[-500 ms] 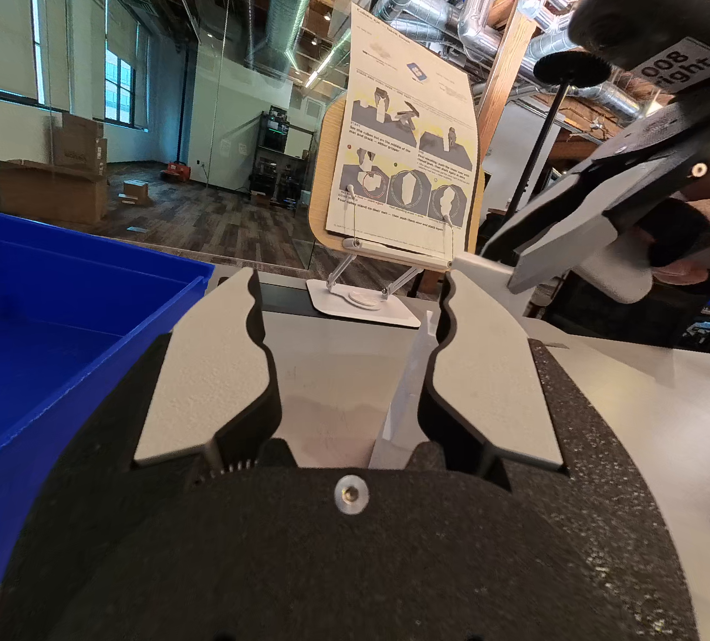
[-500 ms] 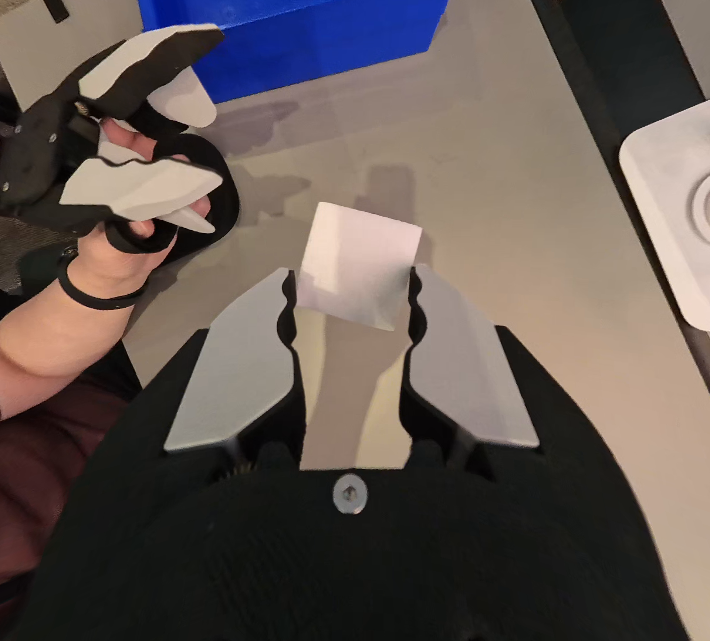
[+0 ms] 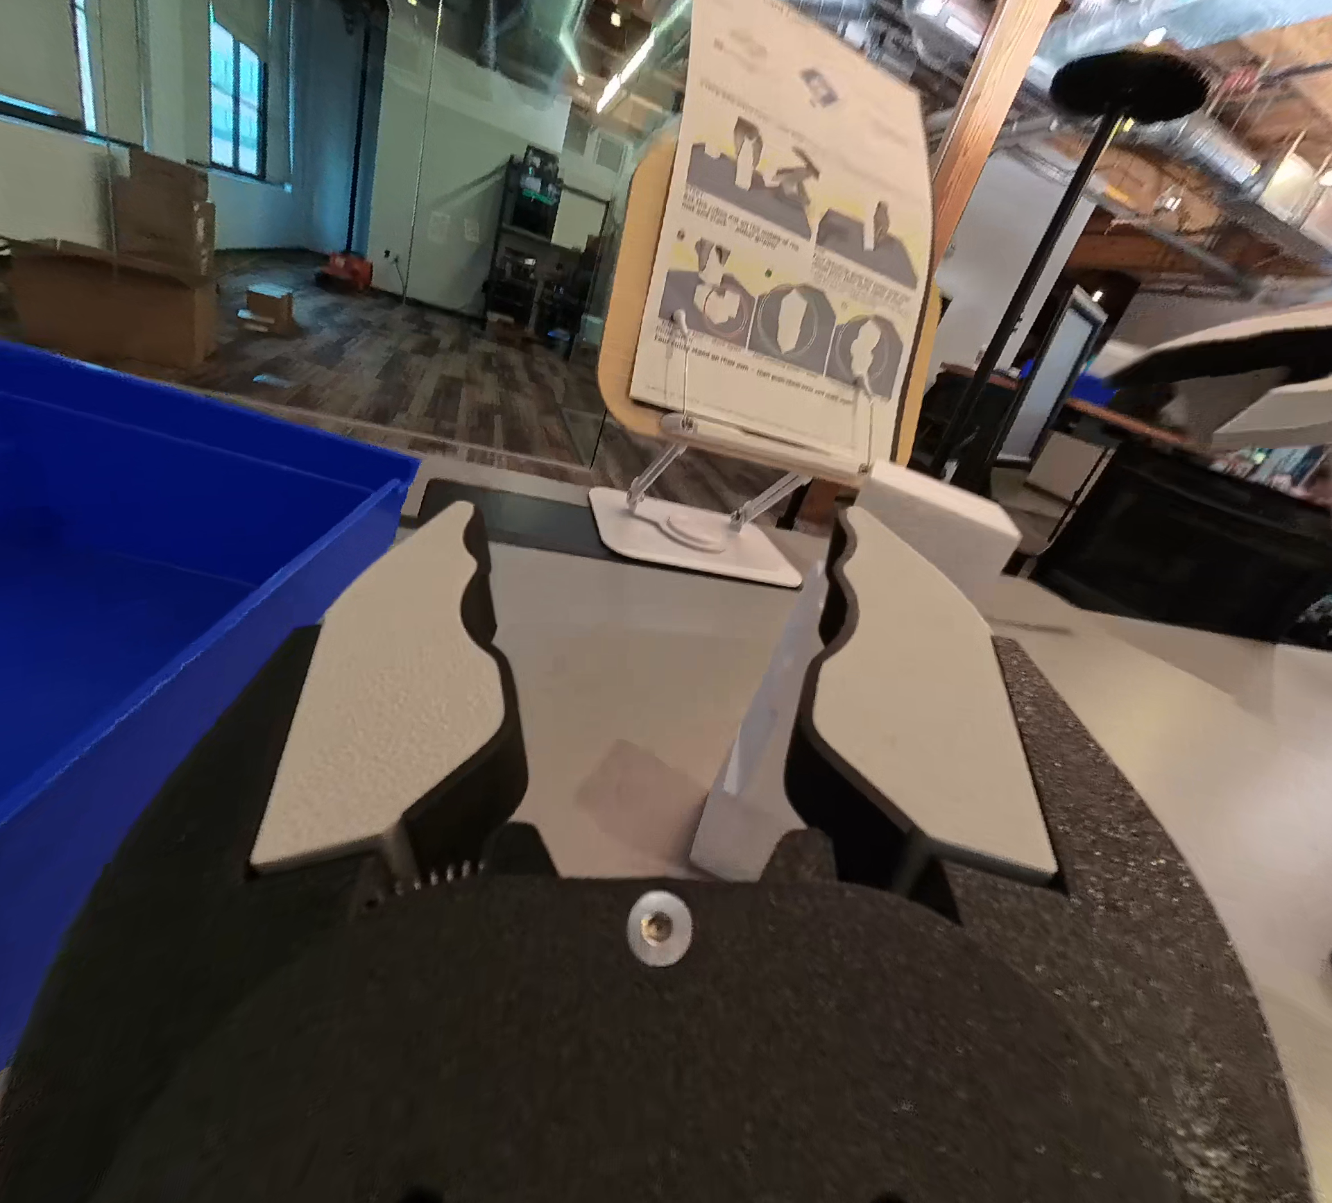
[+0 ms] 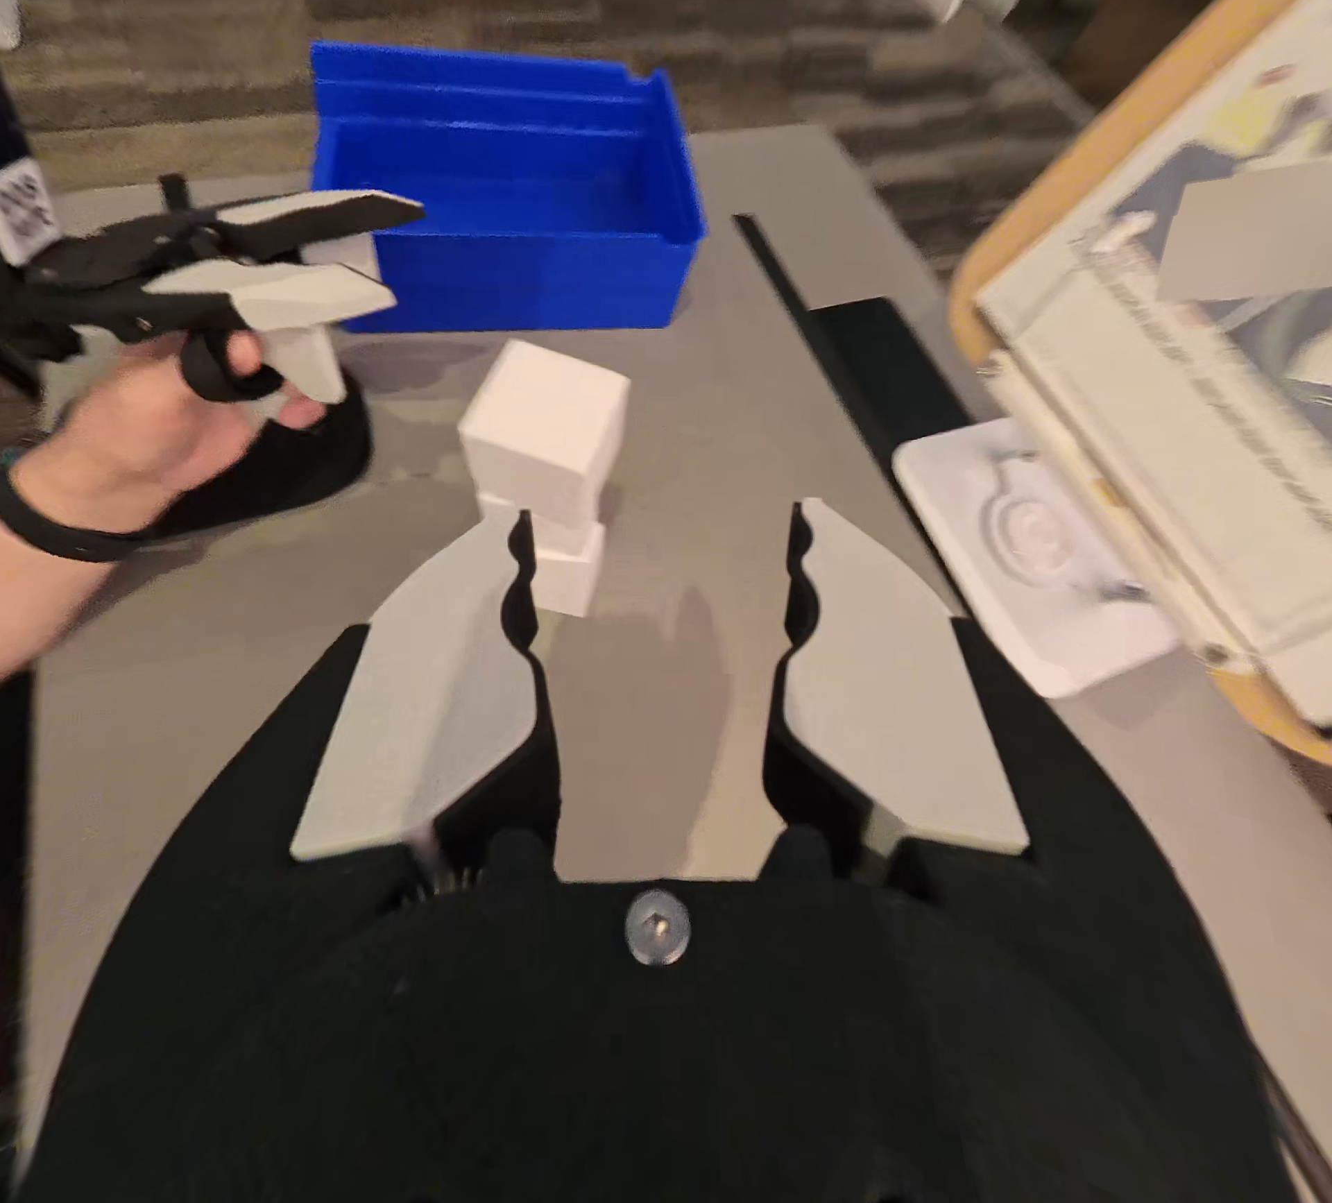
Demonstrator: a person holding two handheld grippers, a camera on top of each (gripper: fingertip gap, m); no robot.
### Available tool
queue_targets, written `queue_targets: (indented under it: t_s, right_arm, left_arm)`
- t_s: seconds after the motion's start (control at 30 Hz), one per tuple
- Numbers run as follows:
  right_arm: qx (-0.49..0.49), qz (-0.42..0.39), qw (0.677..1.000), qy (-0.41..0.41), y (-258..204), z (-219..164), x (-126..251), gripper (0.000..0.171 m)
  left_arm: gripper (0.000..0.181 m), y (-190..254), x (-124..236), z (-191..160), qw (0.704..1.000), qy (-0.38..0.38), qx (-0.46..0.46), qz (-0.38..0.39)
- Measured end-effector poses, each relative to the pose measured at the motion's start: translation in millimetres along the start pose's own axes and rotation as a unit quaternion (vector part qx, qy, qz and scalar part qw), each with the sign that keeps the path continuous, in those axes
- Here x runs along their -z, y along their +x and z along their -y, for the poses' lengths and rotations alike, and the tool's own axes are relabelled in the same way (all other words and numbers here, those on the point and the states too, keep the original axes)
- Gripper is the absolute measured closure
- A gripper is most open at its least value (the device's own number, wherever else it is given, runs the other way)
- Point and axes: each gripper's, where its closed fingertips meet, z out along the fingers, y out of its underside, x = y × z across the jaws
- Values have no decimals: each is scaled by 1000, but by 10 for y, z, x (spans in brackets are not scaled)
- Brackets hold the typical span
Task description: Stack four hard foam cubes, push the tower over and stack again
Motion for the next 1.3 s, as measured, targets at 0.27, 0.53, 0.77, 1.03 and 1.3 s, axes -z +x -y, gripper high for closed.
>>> queue_targets:
  t_s: [0.27,0.53,0.77,1.03,1.3]
  right_arm:
    - [-99,-83,991,-17,914,-1122,712,151]
    - [-209,-218,949,-88,1670,-1865,1270,170]
    - [-236,-205,945,-101,1731,-2021,1320,170]
    - [-221,-196,946,-130,1669,-2100,1240,170]
    - [-228,-195,945,-132,1744,-2205,1288,170]
  left_arm:
    - [133,-101,-91,-561,988,-138,-43,47]
    - [181,-175,-2,-1315,939,-331,-54,69]
    - [181,269,-370,-1422,923,-355,-140,53]
    - [181,1217,-851,-1389,913,-342,-217,-43]
    - [138,948,-642,-983,946,-264,-182,-38]
